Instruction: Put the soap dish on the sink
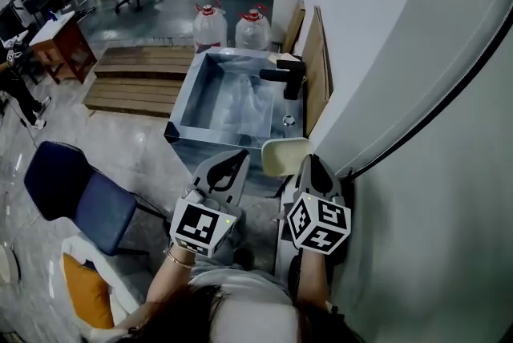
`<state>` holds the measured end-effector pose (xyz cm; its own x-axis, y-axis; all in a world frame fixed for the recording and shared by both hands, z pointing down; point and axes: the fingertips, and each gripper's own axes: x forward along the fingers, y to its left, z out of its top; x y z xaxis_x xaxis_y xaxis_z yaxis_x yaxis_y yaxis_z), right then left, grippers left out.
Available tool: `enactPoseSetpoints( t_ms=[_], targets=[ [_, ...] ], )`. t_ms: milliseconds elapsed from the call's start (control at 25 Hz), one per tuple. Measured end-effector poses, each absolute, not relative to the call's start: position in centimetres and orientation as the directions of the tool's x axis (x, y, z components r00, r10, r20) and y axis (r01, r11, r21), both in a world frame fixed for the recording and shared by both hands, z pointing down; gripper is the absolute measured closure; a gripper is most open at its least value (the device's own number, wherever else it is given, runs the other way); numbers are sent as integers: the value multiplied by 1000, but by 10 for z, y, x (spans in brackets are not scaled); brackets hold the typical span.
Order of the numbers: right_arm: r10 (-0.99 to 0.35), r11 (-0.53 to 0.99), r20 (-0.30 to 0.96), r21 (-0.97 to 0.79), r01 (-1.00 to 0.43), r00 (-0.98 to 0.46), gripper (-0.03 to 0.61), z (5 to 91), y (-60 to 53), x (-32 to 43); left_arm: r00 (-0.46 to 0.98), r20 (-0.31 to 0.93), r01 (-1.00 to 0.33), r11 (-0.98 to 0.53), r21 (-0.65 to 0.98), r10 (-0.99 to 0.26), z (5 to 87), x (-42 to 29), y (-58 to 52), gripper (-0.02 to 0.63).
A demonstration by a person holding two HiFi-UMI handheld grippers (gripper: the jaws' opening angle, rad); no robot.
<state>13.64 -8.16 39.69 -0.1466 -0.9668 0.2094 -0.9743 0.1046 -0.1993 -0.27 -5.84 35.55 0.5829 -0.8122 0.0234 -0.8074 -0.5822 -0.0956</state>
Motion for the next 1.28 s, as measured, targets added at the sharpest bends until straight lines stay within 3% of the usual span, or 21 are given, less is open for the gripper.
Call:
enactPoseSetpoints(
  t_ms=[1280],
  targets=[
    [-928, 76, 356, -106, -991, -109, 540, 459, -209, 134, 648, 51, -759, -650, -41, -760, 370, 16, -188, 611]
  ],
)
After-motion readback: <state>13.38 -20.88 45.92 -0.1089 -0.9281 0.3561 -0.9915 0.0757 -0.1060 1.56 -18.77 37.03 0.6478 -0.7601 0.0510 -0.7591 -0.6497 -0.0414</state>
